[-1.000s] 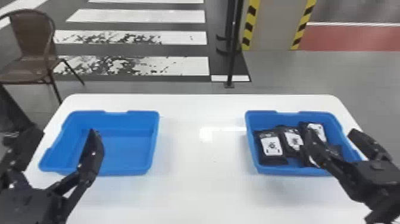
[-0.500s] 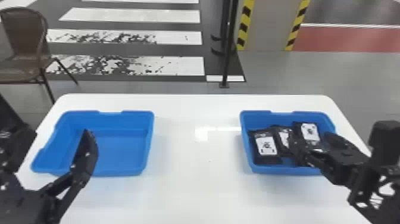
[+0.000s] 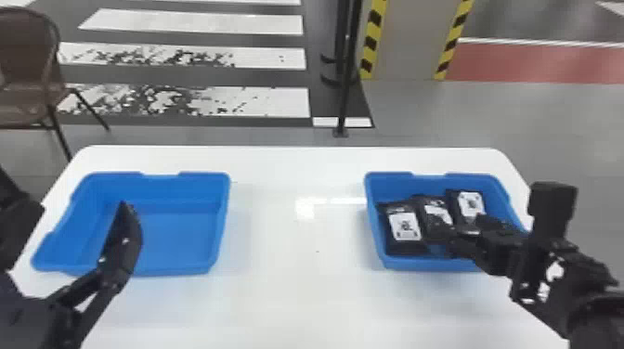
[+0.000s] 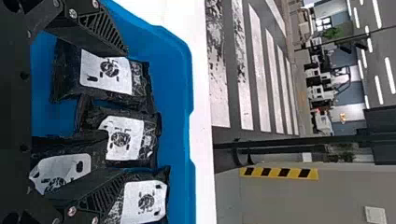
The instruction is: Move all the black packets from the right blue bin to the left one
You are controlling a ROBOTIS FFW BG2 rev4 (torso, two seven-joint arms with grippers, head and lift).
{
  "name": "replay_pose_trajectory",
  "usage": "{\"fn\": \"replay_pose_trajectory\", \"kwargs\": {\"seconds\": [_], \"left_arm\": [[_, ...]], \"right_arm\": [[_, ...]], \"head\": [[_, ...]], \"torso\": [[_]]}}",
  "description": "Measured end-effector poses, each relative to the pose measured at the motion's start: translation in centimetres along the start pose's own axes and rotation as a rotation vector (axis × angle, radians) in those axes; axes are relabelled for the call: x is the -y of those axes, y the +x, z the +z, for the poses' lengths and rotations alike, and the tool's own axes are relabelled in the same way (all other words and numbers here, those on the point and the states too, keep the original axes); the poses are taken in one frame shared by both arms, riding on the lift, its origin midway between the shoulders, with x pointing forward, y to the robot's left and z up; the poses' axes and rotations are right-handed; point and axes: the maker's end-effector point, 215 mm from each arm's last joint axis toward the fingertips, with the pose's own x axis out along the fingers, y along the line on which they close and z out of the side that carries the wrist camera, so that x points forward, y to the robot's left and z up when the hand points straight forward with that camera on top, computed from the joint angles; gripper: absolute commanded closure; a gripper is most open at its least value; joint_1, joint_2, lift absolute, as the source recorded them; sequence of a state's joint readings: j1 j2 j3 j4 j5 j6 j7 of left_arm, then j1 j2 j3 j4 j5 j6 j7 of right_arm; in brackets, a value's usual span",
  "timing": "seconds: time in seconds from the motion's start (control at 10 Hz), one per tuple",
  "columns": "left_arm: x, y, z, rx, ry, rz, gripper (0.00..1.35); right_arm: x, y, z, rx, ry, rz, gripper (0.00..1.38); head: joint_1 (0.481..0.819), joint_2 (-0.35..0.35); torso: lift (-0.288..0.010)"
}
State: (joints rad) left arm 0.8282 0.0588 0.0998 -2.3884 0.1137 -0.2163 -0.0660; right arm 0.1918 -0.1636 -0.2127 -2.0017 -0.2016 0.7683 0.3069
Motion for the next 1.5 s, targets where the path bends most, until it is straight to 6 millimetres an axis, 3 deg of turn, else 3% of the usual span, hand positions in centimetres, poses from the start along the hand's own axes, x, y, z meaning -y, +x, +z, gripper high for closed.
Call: {"fn": "replay_pose_trajectory", "kwargs": {"seconds": [0.4,1.1,1.3,1.4,1.5], "left_arm": [[0.1,0.0,0.0,0.004,-0.003,-0.002,0.20],[0.2,0.2,-0.3,0.013,-0.008,-0.006,0.20],[0.3,0.2,-0.3,0.014,-0.008,-0.006,0.20],[0.2,0.3,-0.3,0.017,-0.008,-0.006,0.20],[0.2,0.3,-0.2,0.018,-0.008,-0.005,0.20]], "right_arm": [[-3.3,3.0,-1.3,-0.071,0.006,0.085,0.15],[-4.1,5.6,-4.1,-0.164,0.012,0.106,0.20],[-5.2,6.3,-4.8,-0.182,0.035,0.139,0.27],[-5.9,6.7,-5.4,-0.196,0.046,0.164,0.37],[-6.4,6.9,-5.8,-0.211,0.052,0.179,0.57]], "head": [[0.695,-0.007],[0.695,0.012],[0.695,0.026],[0.695,0.037],[0.695,0.045]], "torso": [[-0.140],[-0.140],[-0.140],[-0.140],[-0.140]]}}
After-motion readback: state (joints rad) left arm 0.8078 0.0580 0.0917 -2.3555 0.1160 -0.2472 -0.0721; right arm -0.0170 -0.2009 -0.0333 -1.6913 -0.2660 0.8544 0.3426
